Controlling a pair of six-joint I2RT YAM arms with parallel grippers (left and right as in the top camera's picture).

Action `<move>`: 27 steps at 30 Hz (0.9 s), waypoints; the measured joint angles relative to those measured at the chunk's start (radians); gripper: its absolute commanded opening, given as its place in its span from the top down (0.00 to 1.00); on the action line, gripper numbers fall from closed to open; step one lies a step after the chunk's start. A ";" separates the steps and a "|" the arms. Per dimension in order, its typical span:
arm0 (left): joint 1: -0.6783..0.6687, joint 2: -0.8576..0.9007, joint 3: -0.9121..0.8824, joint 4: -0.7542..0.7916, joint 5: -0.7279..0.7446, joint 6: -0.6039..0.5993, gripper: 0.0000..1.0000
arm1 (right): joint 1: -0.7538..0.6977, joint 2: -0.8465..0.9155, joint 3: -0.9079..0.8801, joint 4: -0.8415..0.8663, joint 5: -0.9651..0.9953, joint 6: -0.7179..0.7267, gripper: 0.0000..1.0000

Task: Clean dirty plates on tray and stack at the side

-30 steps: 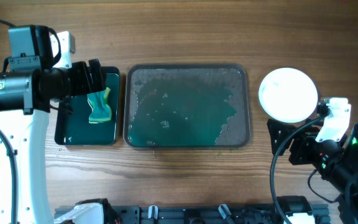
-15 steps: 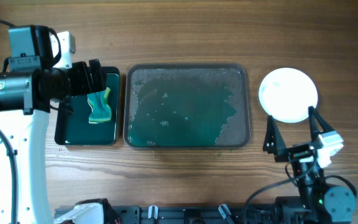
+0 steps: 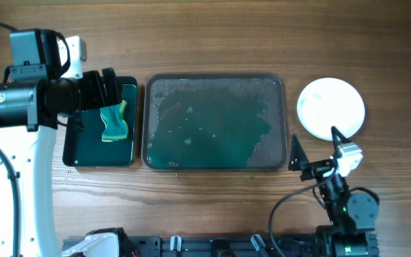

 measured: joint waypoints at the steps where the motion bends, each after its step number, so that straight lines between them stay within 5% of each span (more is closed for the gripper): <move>1: 0.000 0.000 0.000 0.000 0.000 0.000 0.00 | 0.000 0.000 0.000 -0.003 0.000 0.000 0.00; 22: 0.000 -0.002 0.000 0.000 0.000 0.000 0.00 | 0.000 0.000 0.000 0.001 0.000 0.000 0.00; 27: 0.000 -0.163 -0.001 -0.080 -0.015 0.000 0.00 | 0.000 0.000 0.000 0.001 0.000 0.000 0.00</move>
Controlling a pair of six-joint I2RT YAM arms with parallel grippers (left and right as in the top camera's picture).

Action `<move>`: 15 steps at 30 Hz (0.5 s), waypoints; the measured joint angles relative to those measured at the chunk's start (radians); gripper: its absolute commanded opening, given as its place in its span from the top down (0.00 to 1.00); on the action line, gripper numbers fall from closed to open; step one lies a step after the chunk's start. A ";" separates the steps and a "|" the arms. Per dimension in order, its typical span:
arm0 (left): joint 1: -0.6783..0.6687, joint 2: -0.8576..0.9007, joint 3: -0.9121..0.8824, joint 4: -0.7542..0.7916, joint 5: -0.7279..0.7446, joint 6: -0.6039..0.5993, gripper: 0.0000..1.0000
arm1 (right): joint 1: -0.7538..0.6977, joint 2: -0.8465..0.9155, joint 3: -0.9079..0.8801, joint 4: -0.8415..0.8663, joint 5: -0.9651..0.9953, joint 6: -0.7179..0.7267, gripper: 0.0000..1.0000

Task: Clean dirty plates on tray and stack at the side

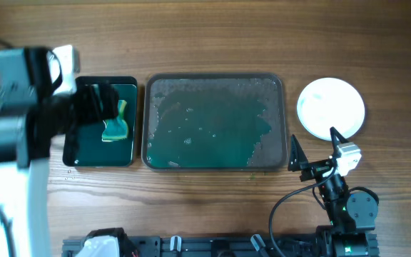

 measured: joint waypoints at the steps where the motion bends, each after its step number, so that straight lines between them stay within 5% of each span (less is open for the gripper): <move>1: 0.000 -0.051 0.000 -0.024 -0.005 0.000 0.00 | 0.000 0.000 0.000 0.000 0.000 0.000 0.00; 8: 0.000 -0.575 -0.063 -0.043 -0.048 0.000 0.00 | 0.000 0.000 0.000 0.000 0.000 0.000 0.00; 15: 0.000 -0.923 -0.637 0.473 -0.037 0.000 0.00 | 0.000 0.000 0.000 0.000 0.000 0.000 0.00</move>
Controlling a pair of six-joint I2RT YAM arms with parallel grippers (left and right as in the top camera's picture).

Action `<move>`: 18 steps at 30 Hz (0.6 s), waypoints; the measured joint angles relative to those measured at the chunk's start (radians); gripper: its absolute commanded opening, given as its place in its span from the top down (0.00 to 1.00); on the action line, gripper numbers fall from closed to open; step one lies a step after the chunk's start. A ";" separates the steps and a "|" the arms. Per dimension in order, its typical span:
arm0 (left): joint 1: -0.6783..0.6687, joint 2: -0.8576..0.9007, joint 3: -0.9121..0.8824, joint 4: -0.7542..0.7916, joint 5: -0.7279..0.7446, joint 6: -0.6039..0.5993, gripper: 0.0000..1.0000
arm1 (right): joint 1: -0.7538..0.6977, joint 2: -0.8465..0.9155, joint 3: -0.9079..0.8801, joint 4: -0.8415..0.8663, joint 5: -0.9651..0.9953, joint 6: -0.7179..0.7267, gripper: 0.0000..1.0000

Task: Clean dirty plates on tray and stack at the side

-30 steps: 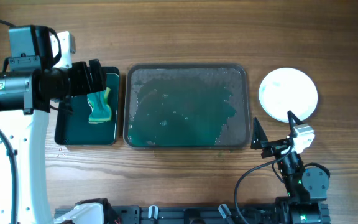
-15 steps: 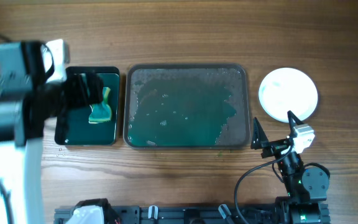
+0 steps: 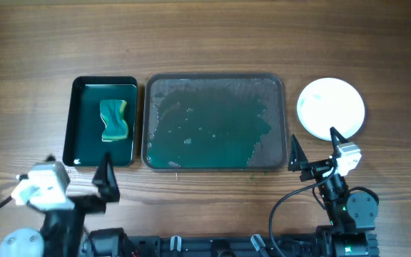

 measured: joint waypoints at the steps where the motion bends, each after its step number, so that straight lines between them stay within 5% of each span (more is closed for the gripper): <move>1: 0.000 -0.026 -0.067 0.071 0.004 0.000 0.00 | 0.000 0.000 0.000 0.000 0.000 0.000 0.00; 8: 0.000 -0.234 -0.582 0.587 0.068 0.000 0.00 | 0.000 0.000 0.000 0.001 0.000 0.000 0.00; 18: 0.000 -0.279 -0.833 0.852 0.081 0.034 0.00 | 0.000 0.000 0.000 0.000 0.000 0.000 0.00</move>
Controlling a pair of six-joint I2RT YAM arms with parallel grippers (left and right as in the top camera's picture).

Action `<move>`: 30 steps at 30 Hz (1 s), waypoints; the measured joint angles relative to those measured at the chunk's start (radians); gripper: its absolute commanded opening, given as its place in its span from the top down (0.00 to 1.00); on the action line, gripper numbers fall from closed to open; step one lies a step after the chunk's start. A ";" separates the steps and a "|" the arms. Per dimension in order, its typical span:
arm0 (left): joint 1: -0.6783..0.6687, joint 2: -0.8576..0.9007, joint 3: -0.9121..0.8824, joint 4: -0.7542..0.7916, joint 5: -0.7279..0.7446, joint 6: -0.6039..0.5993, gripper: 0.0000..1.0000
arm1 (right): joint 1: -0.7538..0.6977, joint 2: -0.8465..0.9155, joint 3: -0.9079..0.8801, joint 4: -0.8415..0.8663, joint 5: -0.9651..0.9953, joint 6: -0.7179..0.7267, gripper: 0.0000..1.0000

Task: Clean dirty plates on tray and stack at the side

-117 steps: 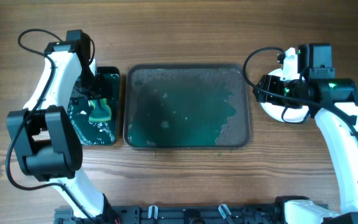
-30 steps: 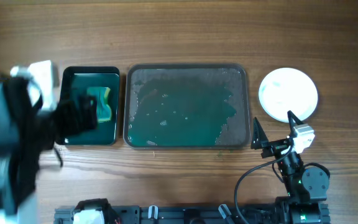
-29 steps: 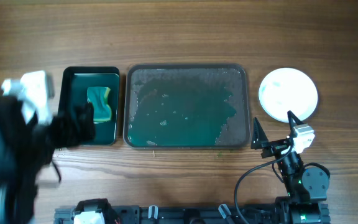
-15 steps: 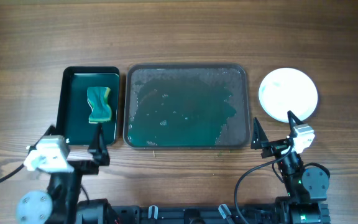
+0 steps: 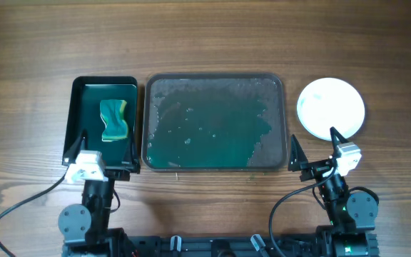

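Observation:
White plates sit in a stack on the table, right of the big dark tray. The tray holds only wet, soapy residue and no plate. A green and yellow sponge lies in the small black dish left of the tray. My left gripper is open at the dish's front edge, holding nothing. My right gripper is open near the tray's front right corner, just in front of the plates, also with nothing in it.
Both arm bases stand at the table's front edge, with cables trailing from them. Bare wooden table stretches behind the tray and dish.
My left arm was low at the front left corner, its gripper pointing right. It now stands upright at the dish's front edge with open fingers. The sponge, the plates and my right arm stayed put.
At first my left arm reached over the small dish with its gripper at the sponge. Then it had drawn back left, leaving the sponge flat in the dish. Later it was down at the front left, and now rests before the dish. My right arm never moved.

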 measured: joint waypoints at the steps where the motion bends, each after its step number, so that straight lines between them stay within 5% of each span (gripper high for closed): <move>1: 0.000 0.000 -0.022 0.030 0.000 0.006 0.00 | 0.000 0.000 0.000 0.000 0.000 0.000 0.00; 30: 0.000 0.000 -0.107 -0.047 -0.001 0.024 0.00 | 0.000 0.000 0.000 0.000 0.000 0.000 0.00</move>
